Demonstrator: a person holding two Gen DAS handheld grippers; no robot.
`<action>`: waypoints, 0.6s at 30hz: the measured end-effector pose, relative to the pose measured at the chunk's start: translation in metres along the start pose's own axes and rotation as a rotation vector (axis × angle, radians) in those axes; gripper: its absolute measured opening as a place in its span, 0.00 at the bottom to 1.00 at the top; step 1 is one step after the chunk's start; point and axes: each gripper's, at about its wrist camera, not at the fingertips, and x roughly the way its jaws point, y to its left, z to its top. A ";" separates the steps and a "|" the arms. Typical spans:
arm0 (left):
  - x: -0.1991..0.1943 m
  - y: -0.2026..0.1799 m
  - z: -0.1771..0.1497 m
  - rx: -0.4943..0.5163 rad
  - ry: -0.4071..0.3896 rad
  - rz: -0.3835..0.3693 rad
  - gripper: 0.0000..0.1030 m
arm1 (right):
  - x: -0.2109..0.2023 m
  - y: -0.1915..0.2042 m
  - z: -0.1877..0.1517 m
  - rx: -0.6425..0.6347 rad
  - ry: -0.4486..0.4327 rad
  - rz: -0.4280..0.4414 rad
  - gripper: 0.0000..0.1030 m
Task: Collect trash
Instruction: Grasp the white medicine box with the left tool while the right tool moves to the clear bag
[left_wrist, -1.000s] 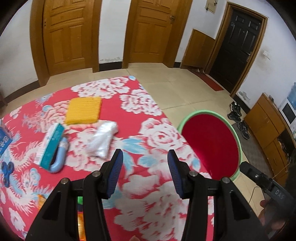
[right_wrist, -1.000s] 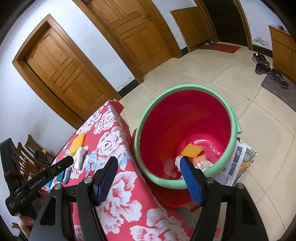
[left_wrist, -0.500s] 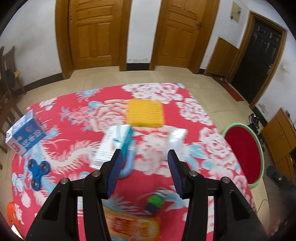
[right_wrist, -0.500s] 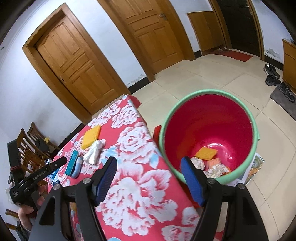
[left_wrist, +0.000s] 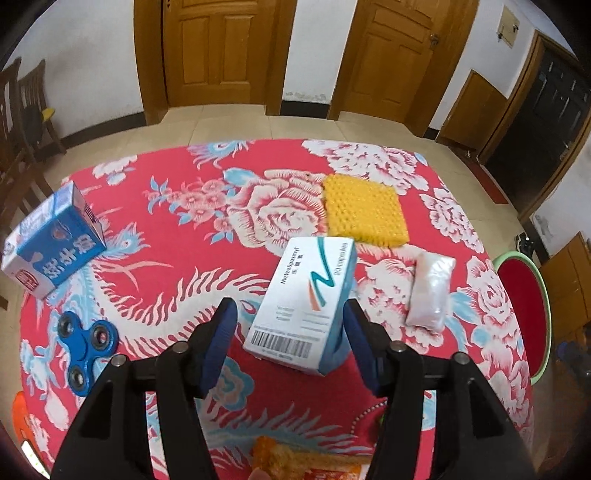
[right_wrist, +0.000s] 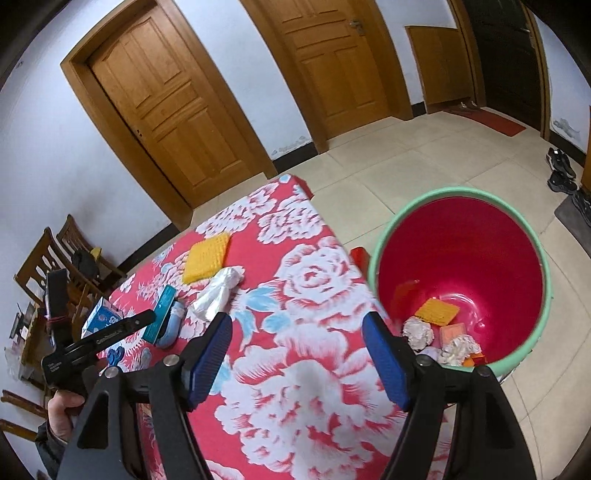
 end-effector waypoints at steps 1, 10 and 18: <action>0.002 0.002 0.000 -0.007 0.002 -0.005 0.58 | 0.003 0.004 0.000 -0.005 0.008 0.001 0.73; 0.018 0.023 -0.006 -0.093 0.025 -0.024 0.58 | 0.039 0.041 0.004 -0.065 0.063 0.026 0.73; 0.018 0.023 -0.010 -0.064 -0.014 0.007 0.58 | 0.073 0.070 0.009 -0.103 0.103 0.033 0.73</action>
